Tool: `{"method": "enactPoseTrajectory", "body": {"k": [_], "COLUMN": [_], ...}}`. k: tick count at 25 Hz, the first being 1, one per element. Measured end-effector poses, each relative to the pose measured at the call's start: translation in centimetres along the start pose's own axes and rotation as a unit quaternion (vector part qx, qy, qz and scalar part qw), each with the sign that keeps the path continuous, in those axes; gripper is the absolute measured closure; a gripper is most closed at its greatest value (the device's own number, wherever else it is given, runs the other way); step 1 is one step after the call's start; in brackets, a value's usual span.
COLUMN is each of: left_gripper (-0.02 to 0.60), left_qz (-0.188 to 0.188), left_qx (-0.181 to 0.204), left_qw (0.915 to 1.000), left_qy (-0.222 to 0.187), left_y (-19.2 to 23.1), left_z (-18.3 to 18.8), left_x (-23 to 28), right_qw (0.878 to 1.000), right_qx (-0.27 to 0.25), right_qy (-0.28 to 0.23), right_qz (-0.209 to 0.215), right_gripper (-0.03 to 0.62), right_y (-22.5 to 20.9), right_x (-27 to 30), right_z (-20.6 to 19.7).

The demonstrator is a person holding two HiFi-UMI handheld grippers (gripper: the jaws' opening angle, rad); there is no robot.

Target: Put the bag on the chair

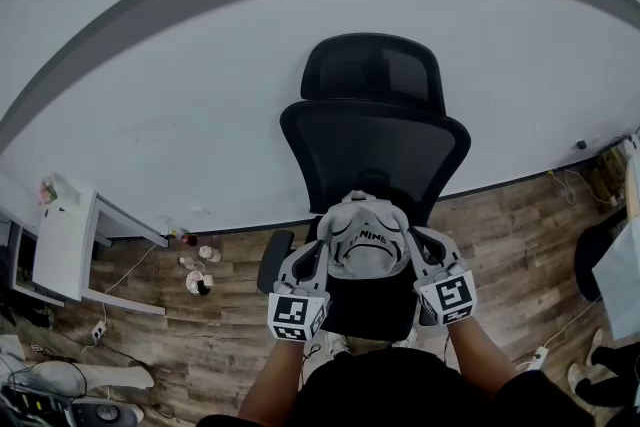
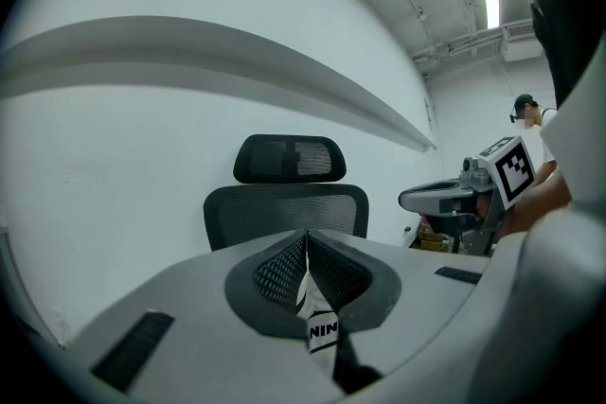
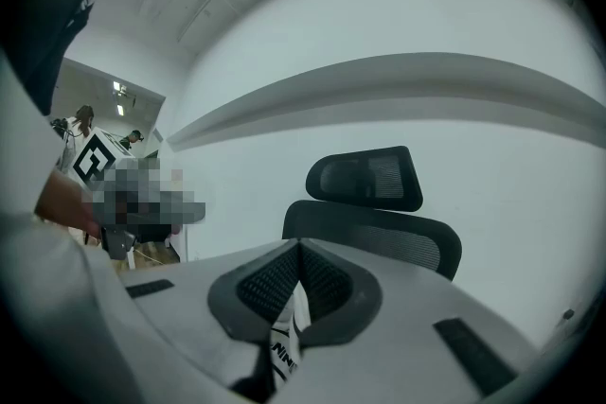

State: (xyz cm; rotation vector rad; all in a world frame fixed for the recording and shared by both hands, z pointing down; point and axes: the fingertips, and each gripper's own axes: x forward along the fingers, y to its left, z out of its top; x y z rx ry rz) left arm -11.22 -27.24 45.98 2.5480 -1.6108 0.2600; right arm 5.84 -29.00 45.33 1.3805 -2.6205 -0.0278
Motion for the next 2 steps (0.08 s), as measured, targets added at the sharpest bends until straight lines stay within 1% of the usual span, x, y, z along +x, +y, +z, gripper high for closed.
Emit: {"method": "enactPoseTrajectory", "body": {"k": [2], "left_gripper": [0.557], "left_qz": [0.0], "left_qx": [0.001], "left_qw": [1.0], "left_qy": [0.0], "left_y": [0.02], "left_z": [0.06], "left_x": [0.08], "right_qw": [1.0], "right_qx": [-0.001], "right_qy": [0.0], "right_qz": [0.0], "right_gripper": [0.574], "right_y": [-0.05], "right_x": [0.1], "right_z": [0.0]}}
